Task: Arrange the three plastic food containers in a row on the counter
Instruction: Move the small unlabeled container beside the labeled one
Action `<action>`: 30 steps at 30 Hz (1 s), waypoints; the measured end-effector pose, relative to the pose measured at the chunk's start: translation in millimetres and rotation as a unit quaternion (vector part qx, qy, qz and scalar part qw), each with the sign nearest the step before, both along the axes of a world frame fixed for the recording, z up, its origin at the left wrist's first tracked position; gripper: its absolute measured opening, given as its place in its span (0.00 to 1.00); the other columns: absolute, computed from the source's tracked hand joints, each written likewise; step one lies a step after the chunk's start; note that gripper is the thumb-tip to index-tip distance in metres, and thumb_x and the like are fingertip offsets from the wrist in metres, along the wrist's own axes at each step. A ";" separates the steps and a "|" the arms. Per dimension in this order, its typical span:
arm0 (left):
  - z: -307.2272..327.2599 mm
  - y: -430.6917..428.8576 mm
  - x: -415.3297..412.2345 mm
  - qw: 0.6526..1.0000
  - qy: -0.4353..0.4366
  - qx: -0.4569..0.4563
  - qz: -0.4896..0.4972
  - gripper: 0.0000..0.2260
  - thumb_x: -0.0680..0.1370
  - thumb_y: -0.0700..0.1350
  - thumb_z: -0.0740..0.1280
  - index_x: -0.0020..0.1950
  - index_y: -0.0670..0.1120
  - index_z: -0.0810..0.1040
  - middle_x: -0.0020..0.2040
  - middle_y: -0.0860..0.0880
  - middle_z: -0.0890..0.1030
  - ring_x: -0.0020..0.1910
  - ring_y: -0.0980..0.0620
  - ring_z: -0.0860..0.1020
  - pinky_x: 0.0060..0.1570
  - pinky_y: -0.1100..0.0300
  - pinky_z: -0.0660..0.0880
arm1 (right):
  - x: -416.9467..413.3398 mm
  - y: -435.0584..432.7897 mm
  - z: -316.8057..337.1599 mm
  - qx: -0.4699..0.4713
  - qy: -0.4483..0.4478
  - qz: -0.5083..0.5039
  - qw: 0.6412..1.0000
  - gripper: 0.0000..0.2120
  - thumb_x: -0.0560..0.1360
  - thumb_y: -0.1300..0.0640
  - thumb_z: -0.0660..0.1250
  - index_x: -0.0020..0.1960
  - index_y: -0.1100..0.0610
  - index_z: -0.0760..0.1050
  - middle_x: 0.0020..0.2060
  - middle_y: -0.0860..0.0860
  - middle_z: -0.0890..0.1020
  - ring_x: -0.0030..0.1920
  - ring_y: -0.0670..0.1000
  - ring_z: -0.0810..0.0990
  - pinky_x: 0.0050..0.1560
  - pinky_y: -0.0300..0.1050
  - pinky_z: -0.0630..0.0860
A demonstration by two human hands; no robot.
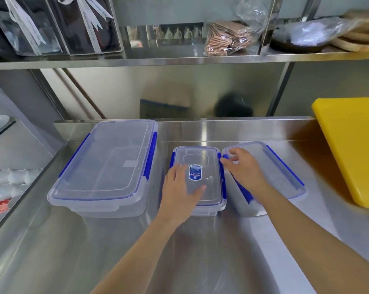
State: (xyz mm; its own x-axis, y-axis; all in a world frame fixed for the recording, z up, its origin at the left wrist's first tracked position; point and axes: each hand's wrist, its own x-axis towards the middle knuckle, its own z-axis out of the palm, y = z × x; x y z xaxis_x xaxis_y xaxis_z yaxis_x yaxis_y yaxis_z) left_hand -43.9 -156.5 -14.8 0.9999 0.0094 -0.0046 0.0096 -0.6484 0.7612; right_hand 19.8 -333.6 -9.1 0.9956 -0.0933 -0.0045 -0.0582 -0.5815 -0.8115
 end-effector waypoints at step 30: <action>-38.2 -166.1 16.1 0.948 0.150 -0.280 -0.025 0.51 0.64 0.52 0.79 0.78 0.56 0.49 0.77 0.52 0.61 0.74 0.48 0.64 0.72 0.44 0.64 | -50.6 -161.4 -19.6 0.141 0.010 0.021 0.990 0.18 0.72 0.61 0.72 0.56 0.46 0.70 0.49 0.39 0.76 0.46 0.32 0.79 0.38 0.25 0.75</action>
State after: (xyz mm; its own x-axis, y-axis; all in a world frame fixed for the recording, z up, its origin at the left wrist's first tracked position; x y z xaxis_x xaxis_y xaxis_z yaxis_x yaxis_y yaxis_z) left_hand -27.7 -322.6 -53.0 0.9517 -0.1269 -0.2795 0.2603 -0.1488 0.9540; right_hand -30.8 -495.0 -28.6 0.9981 -0.0438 -0.0445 -0.0566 -0.3347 -0.9406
